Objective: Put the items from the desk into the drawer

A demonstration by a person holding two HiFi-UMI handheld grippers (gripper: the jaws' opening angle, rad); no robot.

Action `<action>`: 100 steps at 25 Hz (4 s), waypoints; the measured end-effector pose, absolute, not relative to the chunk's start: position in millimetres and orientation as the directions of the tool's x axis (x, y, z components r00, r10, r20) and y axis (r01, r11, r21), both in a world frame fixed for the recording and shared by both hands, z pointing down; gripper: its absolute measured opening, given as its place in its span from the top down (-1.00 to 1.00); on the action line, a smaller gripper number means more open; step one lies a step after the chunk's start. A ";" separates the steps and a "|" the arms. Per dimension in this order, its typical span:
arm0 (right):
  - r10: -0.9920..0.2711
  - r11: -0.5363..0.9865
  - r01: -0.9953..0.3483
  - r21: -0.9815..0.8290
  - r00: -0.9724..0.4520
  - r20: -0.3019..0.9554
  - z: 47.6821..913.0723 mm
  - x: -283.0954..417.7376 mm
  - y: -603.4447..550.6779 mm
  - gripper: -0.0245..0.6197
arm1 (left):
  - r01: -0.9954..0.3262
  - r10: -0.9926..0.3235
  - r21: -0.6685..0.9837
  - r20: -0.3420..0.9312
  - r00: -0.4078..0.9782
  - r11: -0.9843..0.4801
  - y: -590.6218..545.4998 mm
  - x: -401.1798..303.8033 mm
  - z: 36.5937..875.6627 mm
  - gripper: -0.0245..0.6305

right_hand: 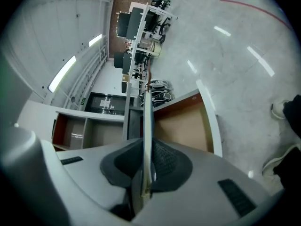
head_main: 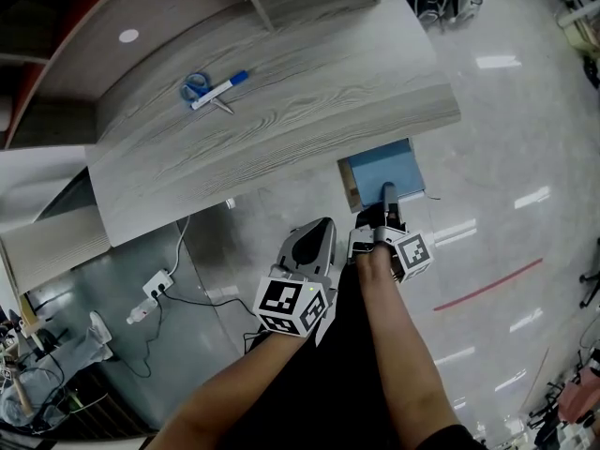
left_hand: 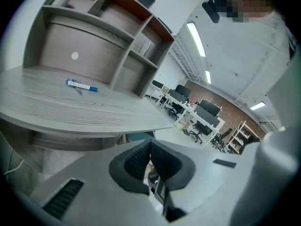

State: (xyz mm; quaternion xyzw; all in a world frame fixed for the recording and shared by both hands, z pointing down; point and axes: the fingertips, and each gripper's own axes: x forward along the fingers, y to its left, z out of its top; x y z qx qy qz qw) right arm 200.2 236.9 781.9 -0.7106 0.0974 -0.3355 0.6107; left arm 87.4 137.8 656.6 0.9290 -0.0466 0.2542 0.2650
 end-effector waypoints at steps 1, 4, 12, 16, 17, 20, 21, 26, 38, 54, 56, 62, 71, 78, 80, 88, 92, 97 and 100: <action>-0.545 -0.259 0.280 -0.924 0.748 0.379 787.3 198.2 235.0 0.75 | -0.222 0.049 0.468 0.500 0.865 -0.855 137.3 86.9 658.3 0.88; -0.534 -0.324 0.323 -0.889 0.713 0.454 805.4 190.1 232.1 0.75 | -0.226 0.054 0.471 0.510 0.859 -0.853 136.7 84.4 663.1 0.88; -0.557 -0.449 0.403 -0.797 0.572 0.602 852.8 200.2 225.3 0.64 | -0.239 0.046 0.463 0.523 0.851 -0.854 127.0 74.3 667.4 0.88; -0.582 -0.492 0.404 -0.771 0.505 0.637 859.0 207.4 215.2 0.49 | -0.267 0.030 0.466 0.537 0.843 -0.843 122.1 69.2 671.5 0.88; -0.586 -0.506 0.403 -0.763 0.489 0.646 858.8 206.8 213.6 0.44 | -0.269 0.028 0.468 0.536 0.844 -0.842 122.7 70.3 670.8 0.88; -0.590 -0.559 0.390 -0.732 0.433 0.682 857.6 199.8 210.0 0.33 | -0.259 0.035 0.471 0.529 0.848 -0.843 127.6 75.5 667.1 0.88; -0.585 -0.580 0.388 -0.717 0.414 0.697 857.9 196.3 209.8 0.29 | -0.253 0.039 0.471 0.525 0.850 -0.845 129.5 77.3 665.8 0.88; -0.567 -0.666 0.361 -0.653 0.322 0.758 857.3 181.8 212.4 0.21 | -0.233 0.048 0.475 0.508 0.860 -0.849 136.4 82.8 658.8 0.88; -0.579 -0.717 0.301 -0.629 0.244 0.778 862.3 195.1 212.1 0.20 | -0.289 -0.004 0.476 0.514 0.858 -0.830 140.3 66.8 652.9 0.88; -0.528 -0.787 0.295 -0.542 0.133 0.839 852.5 186.9 229.4 0.02 | -0.341 -0.066 0.505 0.485 0.872 -0.793 152.8 65.4 637.7 0.88; -0.539 -0.788 0.272 -0.553 0.132 0.832 847.3 182.5 232.6 0.02 | -0.340 -0.069 0.506 0.479 0.875 -0.793 152.8 66.3 636.3 0.88; -0.635 -0.748 0.139 -0.649 0.136 0.761 805.8 166.1 225.7 0.02 | -0.321 -0.063 0.503 0.463 0.884 -0.802 154.4 65.4 627.0 0.88; -0.767 -0.641 -0.112 -0.760 0.125 0.629 712.1 144.3 202.6 0.03 | -0.339 -0.097 0.496 0.450 0.888 -0.799 136.6 30.7 602.0 0.88; -0.797 -0.566 -0.488 -0.665 0.115 0.593 635.1 118.9 200.0 0.09 | -0.316 -0.106 0.490 0.410 0.906 -0.812 127.1 -1.9 566.0 0.88; -0.805 -0.538 -0.569 -0.622 0.129 0.579 612.1 114.0 199.5 0.21 | -0.319 -0.122 0.491 0.390 0.913 -0.811 122.5 -3.2 554.5 0.88; -0.829 -0.490 -0.726 -0.481 0.219 0.514 537.5 103.0 191.1 0.74 | -0.279 -0.127 0.469 0.330 0.936 -0.838 117.8 13.4 510.8 0.88; -0.853 -0.439 -0.792 -0.425 0.219 0.475 493.2 81.0 178.3 0.84 | -0.254 -0.112 0.469 0.309 0.944 -0.846 117.1 5.4 486.2 0.88; -0.891 -0.393 -0.836 -0.383 0.244 0.382 435.5 67.4 165.8 0.85 | -0.190 -0.097 0.369 0.257 0.962 -0.910 115.0 4.5 447.6 0.88; -0.912 -0.356 -0.884 -0.304 0.258 0.318 403.1 58.0 156.7 0.86 | -0.176 -0.106 0.319 0.223 0.969 -0.931 111.4 3.0 422.8 0.88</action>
